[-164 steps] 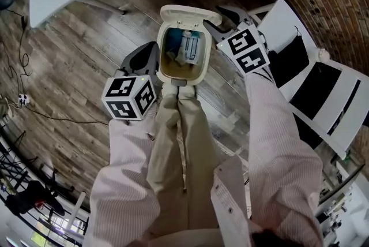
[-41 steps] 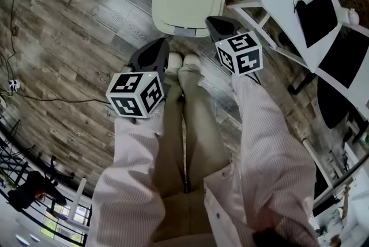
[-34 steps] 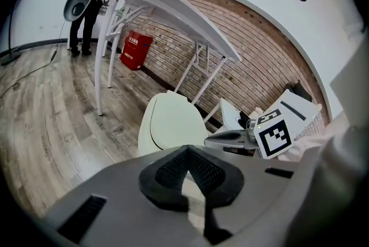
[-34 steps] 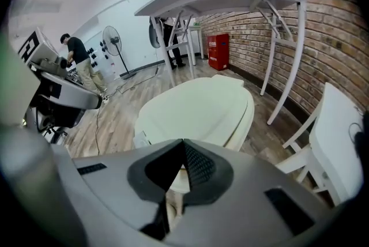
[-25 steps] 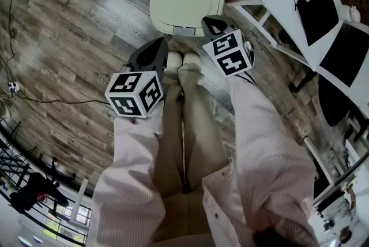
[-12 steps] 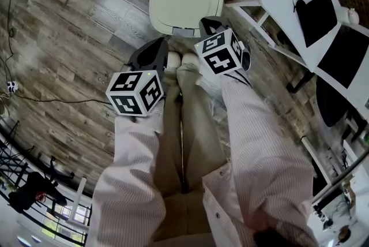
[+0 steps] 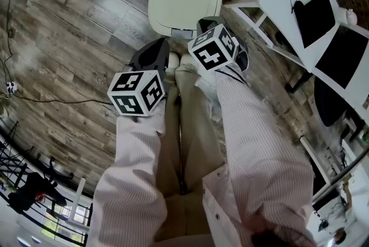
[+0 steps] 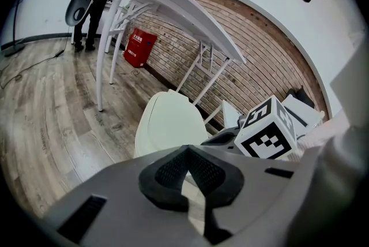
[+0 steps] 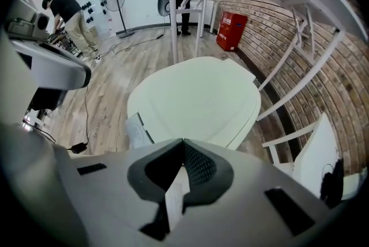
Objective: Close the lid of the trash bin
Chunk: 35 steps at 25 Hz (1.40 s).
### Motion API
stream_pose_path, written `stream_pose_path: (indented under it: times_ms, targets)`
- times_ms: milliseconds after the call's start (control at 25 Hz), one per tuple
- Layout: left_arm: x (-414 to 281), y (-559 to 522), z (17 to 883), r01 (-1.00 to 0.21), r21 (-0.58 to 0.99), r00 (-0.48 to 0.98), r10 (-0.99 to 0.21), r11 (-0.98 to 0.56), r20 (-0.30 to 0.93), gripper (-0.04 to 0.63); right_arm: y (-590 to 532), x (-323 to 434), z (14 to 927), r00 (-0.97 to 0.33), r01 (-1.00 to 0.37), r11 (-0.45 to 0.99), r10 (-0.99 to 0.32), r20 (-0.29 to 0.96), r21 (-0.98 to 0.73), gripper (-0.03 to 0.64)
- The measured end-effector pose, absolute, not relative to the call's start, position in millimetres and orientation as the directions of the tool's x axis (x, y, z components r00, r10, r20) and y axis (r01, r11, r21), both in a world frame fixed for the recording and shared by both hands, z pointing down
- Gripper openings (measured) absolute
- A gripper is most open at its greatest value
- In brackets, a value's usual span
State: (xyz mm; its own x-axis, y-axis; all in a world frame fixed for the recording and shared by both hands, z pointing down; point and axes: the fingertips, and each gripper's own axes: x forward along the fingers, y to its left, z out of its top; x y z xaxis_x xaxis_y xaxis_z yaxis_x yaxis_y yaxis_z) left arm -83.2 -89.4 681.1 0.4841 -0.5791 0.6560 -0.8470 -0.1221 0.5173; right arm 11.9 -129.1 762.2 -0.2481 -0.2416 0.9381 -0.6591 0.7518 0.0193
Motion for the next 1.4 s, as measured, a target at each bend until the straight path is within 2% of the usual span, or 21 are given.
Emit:
stream_pose_path:
  times_ms: [560, 760, 960, 1400]
  targets:
    - [-86.9, -96.7, 674.2, -0.849, 0.515, 0.483, -0.574, -0.121, 0.661, -0.006, -128.6, 10.6, 762.2, -0.246, -0.651, 0.759, -0.221, 0.944, 0.008, 0.006]
    - [-85.9, -101.6, 662.0, -0.849, 0.511, 0.487, -0.571, -0.133, 0.661, -0.006, -128.2, 12.4, 752.5, -0.314, -0.664, 0.746, -0.218, 0.924, -0.050, 0.005]
    - [-85.7, -104.4, 639.7, -0.851, 0.506, 0.486, -0.575, -0.140, 0.659, -0.006, -129.9, 12.2, 721.3, -0.406, -0.740, 0.658, -0.273, 0.872, -0.138, 0.005]
    - [-88.7, -106.5, 578.9, -0.863, 0.478, 0.468, -0.615, -0.163, 0.635, -0.006, -125.2, 10.0, 637.7, -0.528, -0.760, 0.607, -0.367, 0.766, -0.233, 0.005]
